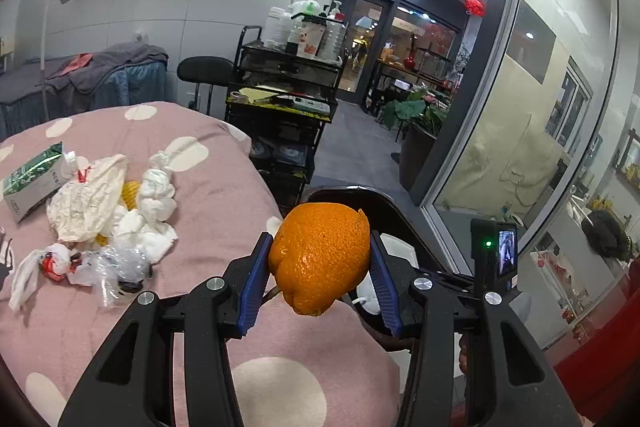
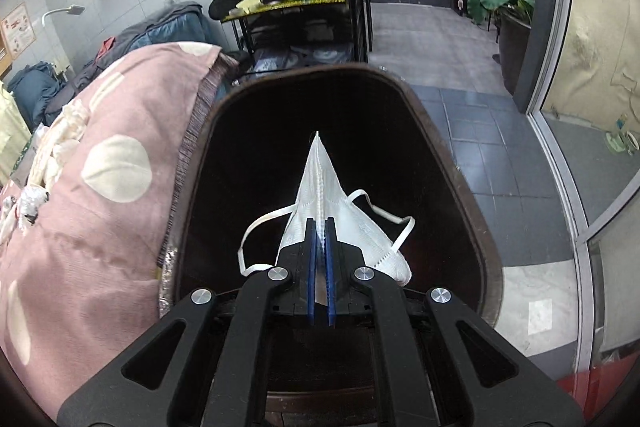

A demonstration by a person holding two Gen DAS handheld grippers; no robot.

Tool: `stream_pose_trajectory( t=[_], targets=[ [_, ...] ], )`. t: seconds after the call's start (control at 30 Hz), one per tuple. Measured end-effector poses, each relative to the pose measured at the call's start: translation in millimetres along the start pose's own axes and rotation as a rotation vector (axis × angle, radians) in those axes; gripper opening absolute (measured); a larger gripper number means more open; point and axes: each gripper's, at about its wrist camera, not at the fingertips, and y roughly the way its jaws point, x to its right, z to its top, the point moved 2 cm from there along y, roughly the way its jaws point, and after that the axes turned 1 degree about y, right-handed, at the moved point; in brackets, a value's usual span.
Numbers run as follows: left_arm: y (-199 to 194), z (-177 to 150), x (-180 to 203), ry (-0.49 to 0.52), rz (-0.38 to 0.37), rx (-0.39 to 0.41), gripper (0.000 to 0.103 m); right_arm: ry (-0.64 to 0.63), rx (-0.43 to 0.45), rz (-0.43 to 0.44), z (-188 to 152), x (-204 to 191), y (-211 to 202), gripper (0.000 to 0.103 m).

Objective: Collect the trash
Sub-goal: 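Carry the mask and orange to the bin and open both tools to drop them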

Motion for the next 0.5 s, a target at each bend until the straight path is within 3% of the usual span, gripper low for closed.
stream_pose_trajectory(
  t=[0.1, 0.27, 0.37, 0.5],
  targets=[
    [15.1, -2.5, 10.6, 0.022, -0.012, -0.032, 0.047, 0.008, -0.005, 0.005, -2.9, 2.5, 1.7, 0.012],
    [37.7, -6.9, 27.4, 0.036, -0.054, -0.088, 0.047, 0.005, 0.053, -0.003, -2.5, 5.6, -16.9, 0.047],
    [51.4, -8.7, 38.9, 0.051, -0.071, -0.117, 0.047, 0.010, 0.098, -0.019, -2.0, 9.8, -35.1, 0.054],
    [70.5, -9.1, 53.8, 0.074, -0.092, -0.157, 0.047, 0.027, 0.126, -0.028, -3.6, 21.6, -53.9, 0.054]
  ],
)
